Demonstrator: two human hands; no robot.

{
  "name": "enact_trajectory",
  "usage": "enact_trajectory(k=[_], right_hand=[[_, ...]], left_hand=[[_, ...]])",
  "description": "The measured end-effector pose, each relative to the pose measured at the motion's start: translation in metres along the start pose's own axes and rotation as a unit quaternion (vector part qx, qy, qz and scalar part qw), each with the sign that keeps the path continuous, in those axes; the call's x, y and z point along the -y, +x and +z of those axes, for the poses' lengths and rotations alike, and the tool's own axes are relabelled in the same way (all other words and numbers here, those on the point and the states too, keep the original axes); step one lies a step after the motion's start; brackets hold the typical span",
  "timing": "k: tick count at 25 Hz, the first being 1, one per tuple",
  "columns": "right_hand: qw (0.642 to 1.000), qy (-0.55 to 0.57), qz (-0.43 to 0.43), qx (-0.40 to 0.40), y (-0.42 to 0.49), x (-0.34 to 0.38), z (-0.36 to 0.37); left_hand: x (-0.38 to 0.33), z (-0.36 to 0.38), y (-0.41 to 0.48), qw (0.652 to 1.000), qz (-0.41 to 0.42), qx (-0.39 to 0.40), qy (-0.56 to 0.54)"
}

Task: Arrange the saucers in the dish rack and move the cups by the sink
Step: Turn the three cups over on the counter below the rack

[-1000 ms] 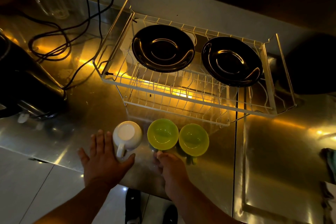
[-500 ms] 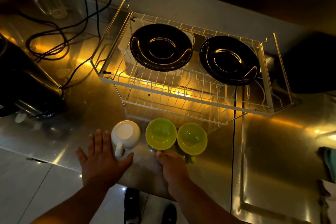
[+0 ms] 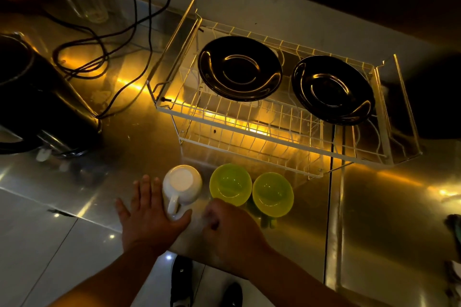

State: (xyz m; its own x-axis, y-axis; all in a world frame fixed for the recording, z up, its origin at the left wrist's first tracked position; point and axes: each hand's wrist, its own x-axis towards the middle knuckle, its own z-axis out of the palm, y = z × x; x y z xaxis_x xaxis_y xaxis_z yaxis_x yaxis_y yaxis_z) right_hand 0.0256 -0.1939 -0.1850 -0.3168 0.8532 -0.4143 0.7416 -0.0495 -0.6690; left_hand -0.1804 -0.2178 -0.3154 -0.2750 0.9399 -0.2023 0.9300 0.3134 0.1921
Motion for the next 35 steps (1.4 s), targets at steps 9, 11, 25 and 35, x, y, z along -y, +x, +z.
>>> enact_trajectory(k=[9,11,25,35], right_hand=[[0.838,-0.481,-0.257,0.021,0.062,0.061,0.039],[0.816,-0.527,-0.24,0.007,0.067,0.062,0.048],[0.958,-0.276,-0.072,0.002,0.097,0.097,-0.014],[0.92,0.355,0.136,0.095,0.068,0.05,0.001]], left_hand=[[-0.003,-0.013,-0.002,0.998,-0.002,0.052,0.042],[-0.001,-0.012,-0.002,0.998,0.002,0.052,0.035],[-0.002,-0.004,0.0,1.0,-0.01,0.009,0.002],[-0.001,-0.004,-0.001,1.0,0.004,0.005,0.023]])
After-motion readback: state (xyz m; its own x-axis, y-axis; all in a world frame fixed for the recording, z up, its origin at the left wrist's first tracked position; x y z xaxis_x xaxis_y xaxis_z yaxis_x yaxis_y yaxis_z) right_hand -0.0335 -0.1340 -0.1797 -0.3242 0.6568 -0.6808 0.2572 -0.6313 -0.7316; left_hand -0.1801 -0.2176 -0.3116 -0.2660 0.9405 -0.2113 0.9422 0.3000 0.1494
